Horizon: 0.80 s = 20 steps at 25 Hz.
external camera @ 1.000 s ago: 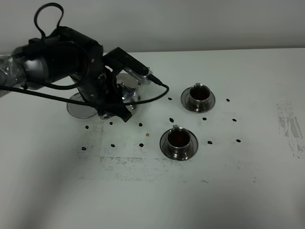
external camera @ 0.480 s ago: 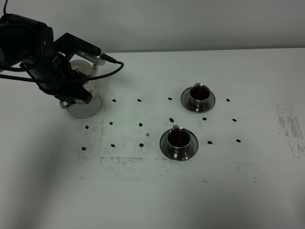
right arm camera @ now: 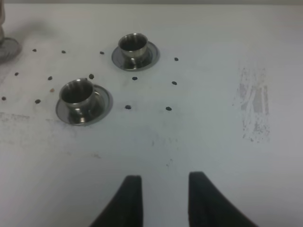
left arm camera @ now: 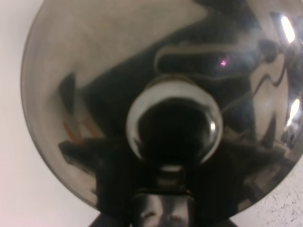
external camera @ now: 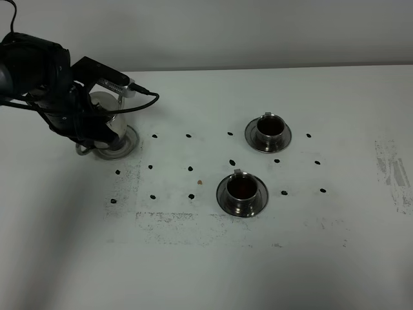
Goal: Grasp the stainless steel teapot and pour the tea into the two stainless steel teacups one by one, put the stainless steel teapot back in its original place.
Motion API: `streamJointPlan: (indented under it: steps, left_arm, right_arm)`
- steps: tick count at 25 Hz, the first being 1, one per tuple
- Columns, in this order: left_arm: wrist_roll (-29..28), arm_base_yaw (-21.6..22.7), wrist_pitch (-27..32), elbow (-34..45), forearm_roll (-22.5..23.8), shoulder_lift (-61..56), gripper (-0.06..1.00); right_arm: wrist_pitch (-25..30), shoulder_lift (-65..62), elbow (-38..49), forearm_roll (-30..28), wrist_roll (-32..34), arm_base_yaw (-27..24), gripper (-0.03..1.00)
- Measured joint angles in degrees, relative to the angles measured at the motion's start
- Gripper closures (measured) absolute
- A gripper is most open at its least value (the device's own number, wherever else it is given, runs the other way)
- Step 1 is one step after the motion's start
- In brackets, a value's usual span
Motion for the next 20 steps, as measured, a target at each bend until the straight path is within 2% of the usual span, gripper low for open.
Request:
streamJointPlan:
  steps: [20]
  left_arm:
    - [0.1, 0.0, -1.4, 0.0, -0.1, 2.2, 0.77]
  right_arm:
    - [0.0, 0.0, 0.0, 0.0, 0.0, 0.0, 0.74]
